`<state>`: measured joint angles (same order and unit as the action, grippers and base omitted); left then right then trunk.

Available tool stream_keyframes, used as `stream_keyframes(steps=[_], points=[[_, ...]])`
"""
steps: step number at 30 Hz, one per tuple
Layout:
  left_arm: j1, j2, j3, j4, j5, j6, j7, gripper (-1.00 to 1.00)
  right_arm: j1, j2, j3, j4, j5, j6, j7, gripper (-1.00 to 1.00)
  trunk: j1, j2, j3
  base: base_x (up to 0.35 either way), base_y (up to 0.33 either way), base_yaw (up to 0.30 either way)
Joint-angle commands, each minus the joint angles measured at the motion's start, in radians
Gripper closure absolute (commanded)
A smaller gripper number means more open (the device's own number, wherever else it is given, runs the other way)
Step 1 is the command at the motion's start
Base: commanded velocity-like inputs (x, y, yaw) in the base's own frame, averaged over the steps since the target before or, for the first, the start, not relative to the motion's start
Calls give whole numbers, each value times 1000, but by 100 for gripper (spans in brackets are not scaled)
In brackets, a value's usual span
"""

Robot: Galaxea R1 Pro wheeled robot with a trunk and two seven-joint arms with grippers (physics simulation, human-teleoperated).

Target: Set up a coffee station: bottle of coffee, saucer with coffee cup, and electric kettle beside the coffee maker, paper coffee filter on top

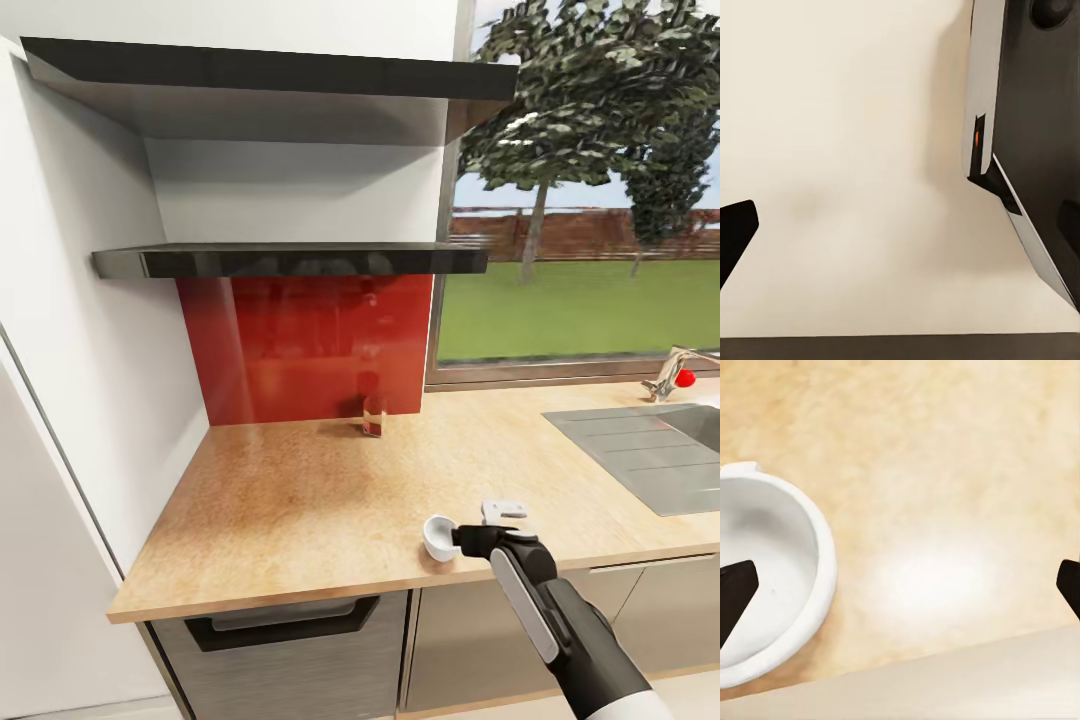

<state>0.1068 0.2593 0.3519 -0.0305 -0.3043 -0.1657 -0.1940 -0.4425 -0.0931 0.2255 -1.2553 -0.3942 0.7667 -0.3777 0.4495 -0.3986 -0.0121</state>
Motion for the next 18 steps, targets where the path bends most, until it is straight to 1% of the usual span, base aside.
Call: stream_keyframes(steps=[1,13,18], points=[[1,0,9,-2,-9,-1,-4,-100,-1,-1,3,1,-10,2,-10,-100,1,-2,-1,0,0,0],[1,0,9,-2,-9,-1,-5,-100,-1,1,3,9,-11,2,-10,-100,1,-2,-1,2,1,0],[1,0,9,-2,-9,-1,-5,-100,-1,1,3,12,-10,2,-10,-100,1,-2,-1,76,93,0]])
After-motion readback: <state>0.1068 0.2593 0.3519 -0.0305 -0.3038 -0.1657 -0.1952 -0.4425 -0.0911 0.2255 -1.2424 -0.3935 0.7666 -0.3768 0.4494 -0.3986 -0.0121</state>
